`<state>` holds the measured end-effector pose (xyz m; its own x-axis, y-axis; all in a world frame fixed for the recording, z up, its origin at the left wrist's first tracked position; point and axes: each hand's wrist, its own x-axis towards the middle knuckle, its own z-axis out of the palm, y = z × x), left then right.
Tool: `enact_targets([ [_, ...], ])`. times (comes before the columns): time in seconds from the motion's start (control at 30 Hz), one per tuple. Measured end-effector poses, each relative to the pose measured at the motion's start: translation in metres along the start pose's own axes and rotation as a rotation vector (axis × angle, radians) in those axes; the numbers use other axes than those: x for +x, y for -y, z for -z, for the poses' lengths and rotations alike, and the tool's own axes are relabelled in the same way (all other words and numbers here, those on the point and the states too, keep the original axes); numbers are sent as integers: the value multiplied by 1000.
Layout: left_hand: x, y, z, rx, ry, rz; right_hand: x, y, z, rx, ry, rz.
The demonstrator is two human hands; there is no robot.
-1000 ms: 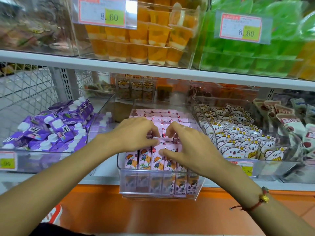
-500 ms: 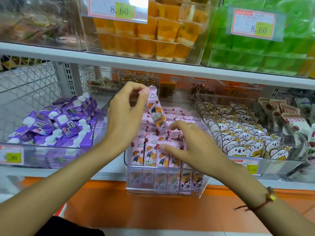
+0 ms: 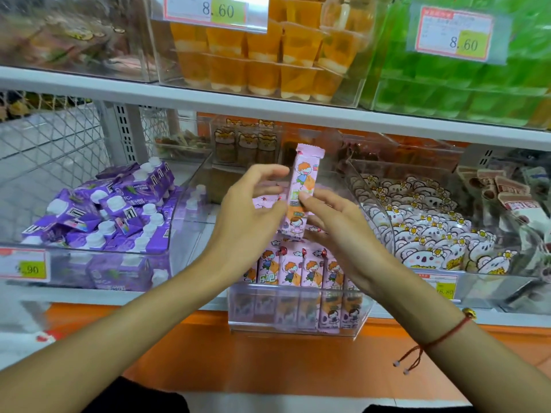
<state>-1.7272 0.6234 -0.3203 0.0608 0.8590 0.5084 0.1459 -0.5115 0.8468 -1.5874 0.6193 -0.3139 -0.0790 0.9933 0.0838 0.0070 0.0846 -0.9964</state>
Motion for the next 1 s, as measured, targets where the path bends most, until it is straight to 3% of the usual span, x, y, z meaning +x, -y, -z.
enact_targets([
  [0.6,-2,13,0,227,106,-103,4,2,9,120,-10,84],
  [0.83,-2,14,0,379,37,-191,1,-2,7,51,-145,185],
  [1.0,-1,10,0,262,80,-78,2,0,8,17,-91,173],
])
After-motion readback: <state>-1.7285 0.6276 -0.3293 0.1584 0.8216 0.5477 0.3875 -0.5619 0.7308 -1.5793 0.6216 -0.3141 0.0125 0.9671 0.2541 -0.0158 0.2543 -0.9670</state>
